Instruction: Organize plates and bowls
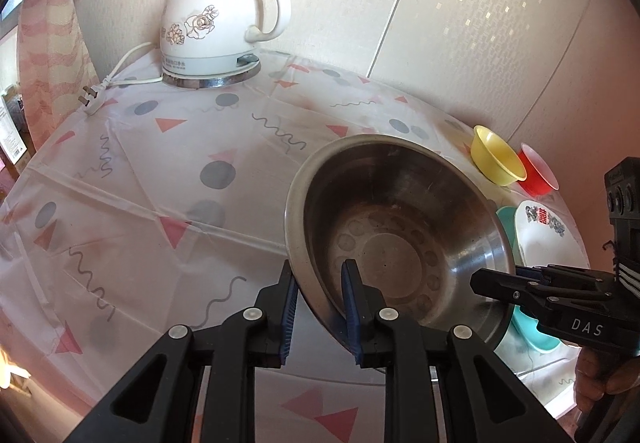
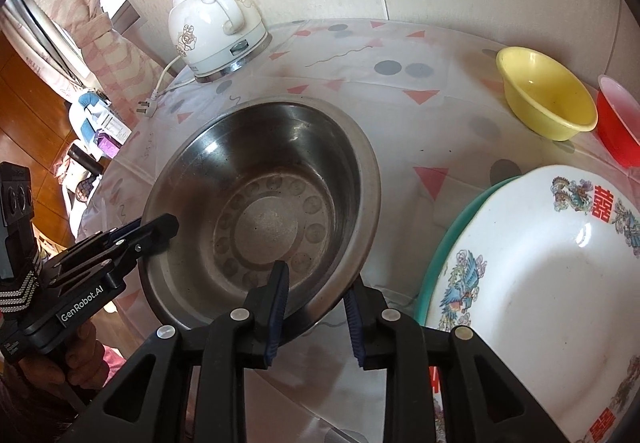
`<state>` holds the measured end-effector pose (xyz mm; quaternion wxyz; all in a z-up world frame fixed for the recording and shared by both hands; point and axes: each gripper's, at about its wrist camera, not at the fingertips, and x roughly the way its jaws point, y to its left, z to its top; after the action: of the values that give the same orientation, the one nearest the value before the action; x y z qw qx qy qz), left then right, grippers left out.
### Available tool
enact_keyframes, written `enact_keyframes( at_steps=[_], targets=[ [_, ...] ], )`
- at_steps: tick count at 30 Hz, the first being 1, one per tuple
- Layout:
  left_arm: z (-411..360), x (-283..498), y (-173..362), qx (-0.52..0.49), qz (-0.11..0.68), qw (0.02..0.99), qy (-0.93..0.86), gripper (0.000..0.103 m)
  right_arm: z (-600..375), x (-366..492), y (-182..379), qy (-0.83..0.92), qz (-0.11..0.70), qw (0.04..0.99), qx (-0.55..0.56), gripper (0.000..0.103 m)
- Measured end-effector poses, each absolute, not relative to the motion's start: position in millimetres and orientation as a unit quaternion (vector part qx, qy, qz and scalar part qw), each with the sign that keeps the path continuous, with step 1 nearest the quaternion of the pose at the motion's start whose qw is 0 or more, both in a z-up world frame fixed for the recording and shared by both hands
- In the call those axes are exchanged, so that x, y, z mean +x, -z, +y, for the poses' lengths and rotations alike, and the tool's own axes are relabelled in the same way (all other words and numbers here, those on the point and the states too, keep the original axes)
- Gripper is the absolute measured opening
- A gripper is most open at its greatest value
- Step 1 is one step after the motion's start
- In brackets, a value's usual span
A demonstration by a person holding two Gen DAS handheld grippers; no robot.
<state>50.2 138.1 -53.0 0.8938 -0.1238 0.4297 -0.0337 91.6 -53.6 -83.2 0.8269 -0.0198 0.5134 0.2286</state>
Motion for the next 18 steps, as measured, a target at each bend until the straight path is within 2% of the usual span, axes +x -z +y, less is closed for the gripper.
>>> enact_keyframes(
  at_steps=[3, 5, 11, 18],
  targets=[
    [141, 48, 50, -0.121, 0.424, 0.897, 0.027, 0.025, -61, 86, 77, -0.228, 0.503, 0.833, -0.025, 0.031],
    [145, 46, 49, -0.120, 0.424, 0.897, 0.020, 0.042, -63, 84, 74, -0.227, 0.497, 0.837, -0.027, 0.032],
    [159, 41, 36, -0.122, 0.406, 0.906, -0.003, 0.042, -81, 80, 61, -0.223, 0.477, 0.850, -0.010, 0.033],
    [148, 55, 4, -0.110, 0.374, 0.921, 0.009, 0.041, -124, 92, 43, -0.210, 0.450, 0.864, 0.077, 0.033]
  ],
)
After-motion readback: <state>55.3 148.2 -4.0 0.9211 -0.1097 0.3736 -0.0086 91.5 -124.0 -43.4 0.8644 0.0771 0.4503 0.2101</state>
